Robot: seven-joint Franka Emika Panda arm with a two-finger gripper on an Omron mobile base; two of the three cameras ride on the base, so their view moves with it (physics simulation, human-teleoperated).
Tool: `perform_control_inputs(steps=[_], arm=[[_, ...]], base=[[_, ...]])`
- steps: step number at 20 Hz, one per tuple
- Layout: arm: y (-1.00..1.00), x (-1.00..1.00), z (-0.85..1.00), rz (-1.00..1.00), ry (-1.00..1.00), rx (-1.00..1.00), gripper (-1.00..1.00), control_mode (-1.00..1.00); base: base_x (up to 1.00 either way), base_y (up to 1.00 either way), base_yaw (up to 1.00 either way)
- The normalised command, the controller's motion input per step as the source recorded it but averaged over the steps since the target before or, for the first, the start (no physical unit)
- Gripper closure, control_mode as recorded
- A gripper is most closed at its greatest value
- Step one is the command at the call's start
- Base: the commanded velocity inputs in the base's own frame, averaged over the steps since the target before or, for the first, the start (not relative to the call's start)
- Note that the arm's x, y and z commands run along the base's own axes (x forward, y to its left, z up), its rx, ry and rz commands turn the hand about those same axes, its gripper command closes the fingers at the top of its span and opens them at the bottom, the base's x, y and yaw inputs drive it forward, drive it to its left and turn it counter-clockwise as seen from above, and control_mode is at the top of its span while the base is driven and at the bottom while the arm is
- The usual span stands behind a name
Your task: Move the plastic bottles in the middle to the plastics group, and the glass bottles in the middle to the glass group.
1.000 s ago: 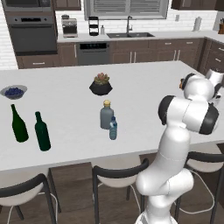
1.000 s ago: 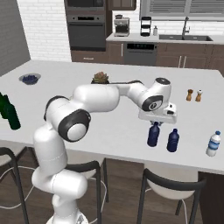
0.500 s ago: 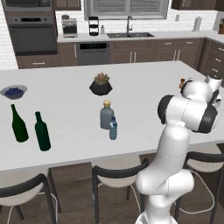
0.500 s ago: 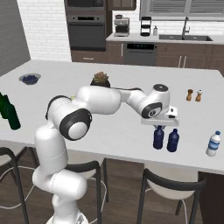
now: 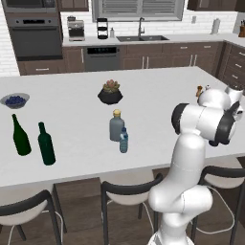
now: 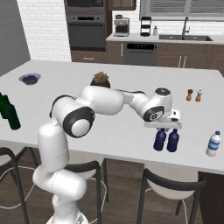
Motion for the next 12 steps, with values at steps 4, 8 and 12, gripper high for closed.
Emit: perform_control_inputs(steps=[4,8,12], arm=[[-0.01,-0.01,-0.03,0.0,-0.02,0.0,1.0,-1.0],[0.18,-0.06,0.16,0.0,-0.02,-0.02,1.0,-1.0],[0.09,0.0,0.0,0.0,0.0,-0.09,1.0,-1.0]], base=[[0.0,0.0,0.0],[0.0,0.0,0.0],[0.0,0.0,0.0]])
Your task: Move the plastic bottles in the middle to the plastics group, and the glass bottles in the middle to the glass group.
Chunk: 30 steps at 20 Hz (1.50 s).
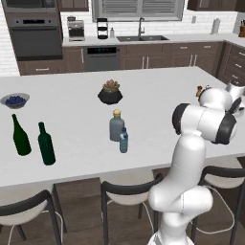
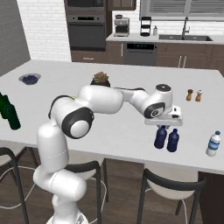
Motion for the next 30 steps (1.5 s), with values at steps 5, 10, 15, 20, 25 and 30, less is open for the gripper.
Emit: perform_control_inputs(steps=[5,10,15,20,25,30], arm=[[0.04,0.01,-0.05,0.0,0.0,-0.15,1.0,-1.0],[0.0,0.0,0.0,0.0,0.0,-0.02,1.0,-1.0],[0.0,0.0,0.0,0.0,0.0,0.0,-1.0,-1.0],[-0.02,0.0,0.0,0.0,0.0,0.0,-1.0,-1.0],[-0.02,0.0,0.35,0.0,-0.03,0.0,-1.0,-1.0],[0.21,-0.32,0.79,0.0,-0.11,0.0,-1.0,-1.0]], base=[[0.0,0.0,0.0],[0.0,0.0,0.0],[0.0,0.0,0.0],[0.0,0.0,0.0],[0.0,0.0,0.0],[0.0,0.0,0.0]])
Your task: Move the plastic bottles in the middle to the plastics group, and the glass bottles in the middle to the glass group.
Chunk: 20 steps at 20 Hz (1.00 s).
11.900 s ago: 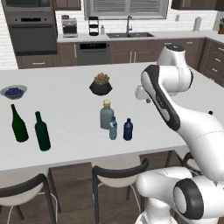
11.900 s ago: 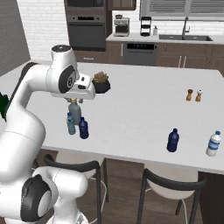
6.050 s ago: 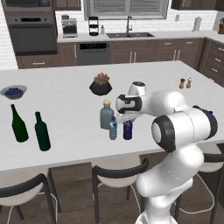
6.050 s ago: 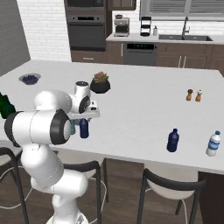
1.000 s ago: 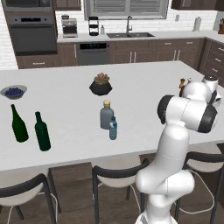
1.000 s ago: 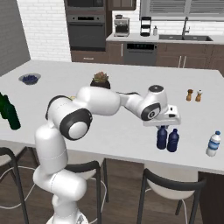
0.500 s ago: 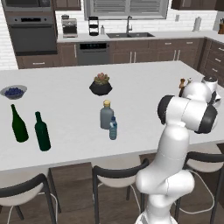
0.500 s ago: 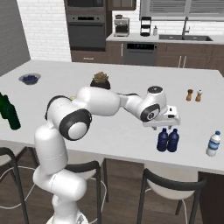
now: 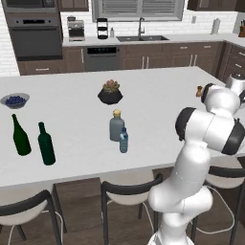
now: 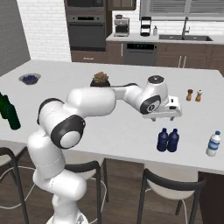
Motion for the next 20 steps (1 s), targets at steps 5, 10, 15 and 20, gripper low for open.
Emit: perform_control_inputs(steps=[5,10,15,20], arm=[[0.76,-0.24,0.35,0.01,-0.06,0.0,-1.0,-1.0],[1.0,-0.18,0.03,0.11,0.0,0.0,-1.0,-1.0],[1.0,-0.13,0.03,0.2,0.0,0.0,-1.0,-1.0],[1.0,-0.24,0.05,0.23,0.0,0.0,-1.0,-1.0]], base=[[0.0,0.0,0.0],[0.0,0.0,0.0],[0.0,0.0,0.0],[0.0,0.0,0.0]])
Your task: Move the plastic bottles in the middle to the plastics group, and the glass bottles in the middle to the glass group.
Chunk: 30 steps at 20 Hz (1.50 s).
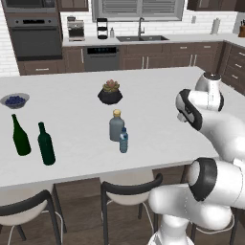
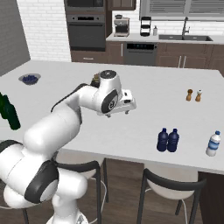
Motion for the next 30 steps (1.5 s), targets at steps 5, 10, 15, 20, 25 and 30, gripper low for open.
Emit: perform_control_inputs(steps=[5,10,15,20,25,30], arm=[[1.0,-0.17,0.18,0.2,-0.04,0.04,-1.0,-1.0],[1.0,-0.21,0.23,0.18,-0.03,0.09,-1.0,-1.0],[0.96,-0.1,0.22,0.18,0.0,0.06,-1.0,-1.0],[1.0,0.0,0.0,0.08,0.05,0.0,-1.0,-1.0],[0.68,0.0,-0.02,-0.07,0.08,-0.03,-1.0,-1.0],[0.04,0.15,-0.24,-0.27,0.11,-0.04,-1.0,-1.0]], base=[[0.0,0.0,0.0],[0.0,0.0,0.0],[0.0,0.0,0.0],[0.0,0.0,0.0],[0.0,0.0,0.0],[0.0,0.0,0.0]])
